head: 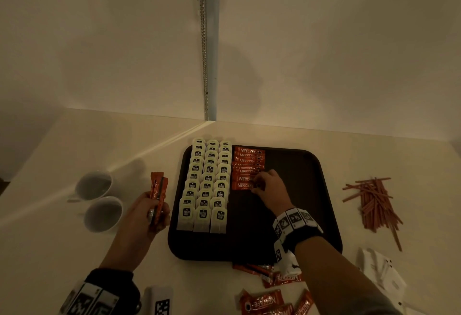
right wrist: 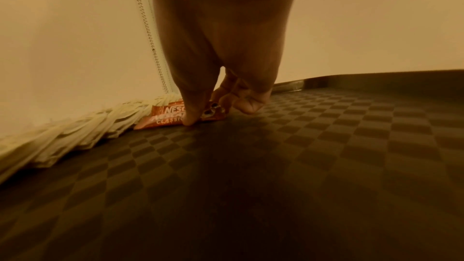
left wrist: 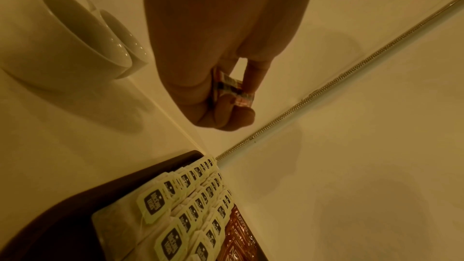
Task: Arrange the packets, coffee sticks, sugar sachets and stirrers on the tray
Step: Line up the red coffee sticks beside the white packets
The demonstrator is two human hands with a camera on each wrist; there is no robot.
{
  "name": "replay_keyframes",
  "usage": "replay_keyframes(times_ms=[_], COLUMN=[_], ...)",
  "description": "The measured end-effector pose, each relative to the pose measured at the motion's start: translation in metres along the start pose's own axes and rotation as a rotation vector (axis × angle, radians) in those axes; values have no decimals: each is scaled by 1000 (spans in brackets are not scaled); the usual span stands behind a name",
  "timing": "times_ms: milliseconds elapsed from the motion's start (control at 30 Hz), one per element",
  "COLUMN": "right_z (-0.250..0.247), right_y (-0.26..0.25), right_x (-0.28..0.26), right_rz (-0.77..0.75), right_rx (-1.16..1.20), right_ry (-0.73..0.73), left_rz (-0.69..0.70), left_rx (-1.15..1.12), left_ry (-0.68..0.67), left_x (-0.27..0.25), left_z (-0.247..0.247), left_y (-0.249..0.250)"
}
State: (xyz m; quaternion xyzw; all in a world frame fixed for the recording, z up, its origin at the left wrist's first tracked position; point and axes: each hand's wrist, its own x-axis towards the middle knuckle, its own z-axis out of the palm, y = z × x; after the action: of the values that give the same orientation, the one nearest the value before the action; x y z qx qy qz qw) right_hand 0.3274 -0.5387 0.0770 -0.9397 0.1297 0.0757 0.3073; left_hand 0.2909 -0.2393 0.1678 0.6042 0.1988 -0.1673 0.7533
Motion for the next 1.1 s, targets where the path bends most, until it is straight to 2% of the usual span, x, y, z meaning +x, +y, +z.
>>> replay_keyframes(times_ms=[333,533,833,900,967,1100], right_z=[0,-2,-6,-13,-26,-49], right_y=[-5,-3,-9,-24,-54,-116], right_x=[6,8,5,1,-8,-37], right_rz=[-57,-32,-46,-106,-183,-295], right_rx=[-66,-76,-64,46,210,660], right_ry=[7,37,30,86,73,-181], left_rz=[-9,-17,30,38,53,151], left_rx=[-11,-5,166,213,255,398], left_ry=[-9,-6,-95,-131,-179,-266], left_x=[-1,-1,-7,-2,4,9], left_z=[1,4,28,34,42,58], left_y=[0,0,16,22,28,36])
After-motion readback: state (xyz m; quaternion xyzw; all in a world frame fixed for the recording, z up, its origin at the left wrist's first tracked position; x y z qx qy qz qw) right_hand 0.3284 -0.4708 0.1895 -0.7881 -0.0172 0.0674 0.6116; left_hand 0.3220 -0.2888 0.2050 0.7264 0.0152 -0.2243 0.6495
